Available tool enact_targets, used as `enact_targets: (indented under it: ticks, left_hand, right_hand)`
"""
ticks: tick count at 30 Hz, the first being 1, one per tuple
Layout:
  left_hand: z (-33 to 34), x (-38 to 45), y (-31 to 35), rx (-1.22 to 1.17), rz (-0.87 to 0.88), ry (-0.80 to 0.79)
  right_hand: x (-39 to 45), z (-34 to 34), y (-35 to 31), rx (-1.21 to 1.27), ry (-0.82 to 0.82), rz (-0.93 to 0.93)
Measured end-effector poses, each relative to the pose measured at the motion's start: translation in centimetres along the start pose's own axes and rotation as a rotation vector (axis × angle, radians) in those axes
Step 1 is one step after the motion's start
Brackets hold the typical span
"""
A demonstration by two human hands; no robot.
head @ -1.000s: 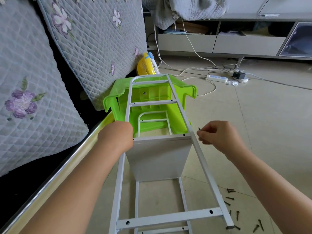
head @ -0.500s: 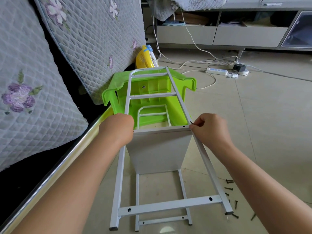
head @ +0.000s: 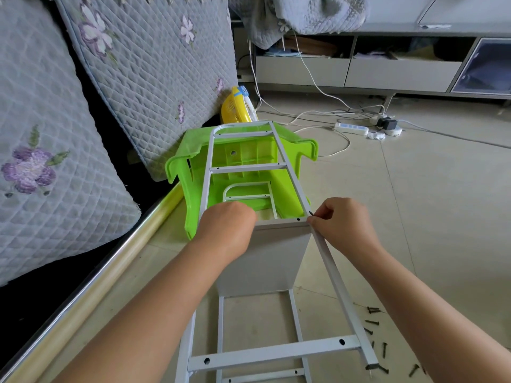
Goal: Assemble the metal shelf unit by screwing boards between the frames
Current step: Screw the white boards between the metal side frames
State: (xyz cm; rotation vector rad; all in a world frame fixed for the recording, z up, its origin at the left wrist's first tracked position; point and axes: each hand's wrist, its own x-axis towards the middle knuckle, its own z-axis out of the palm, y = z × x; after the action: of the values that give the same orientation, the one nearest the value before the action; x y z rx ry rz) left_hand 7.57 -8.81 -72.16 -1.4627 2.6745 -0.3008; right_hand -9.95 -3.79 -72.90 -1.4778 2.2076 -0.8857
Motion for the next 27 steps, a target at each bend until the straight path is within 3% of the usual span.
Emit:
enact_targets:
  ticks: [7,15,19,27]
  left_hand:
    - [0.7,-0.2,-0.4,0.031,0.111,0.029]
    - [0.7,-0.7,0.2,0.056,0.048,0.059]
    - [1.1,-1.0,0.3,0.058,0.030,0.074]
    - [1.2,-1.0,0.4,0.149,0.048,0.065]
  right_hand:
    - [-0.2,-0.1,-0.2,-0.027,-0.016,-0.011]
    - [0.7,-1.6,0.2,-0.010,-0.081,-0.063]
    - [0.6,-2.7,-0.3,-0.060,-0.098,-0.179]
    - [0.4,-2.7,-1.5,-0.404,-0.139,-0.485]
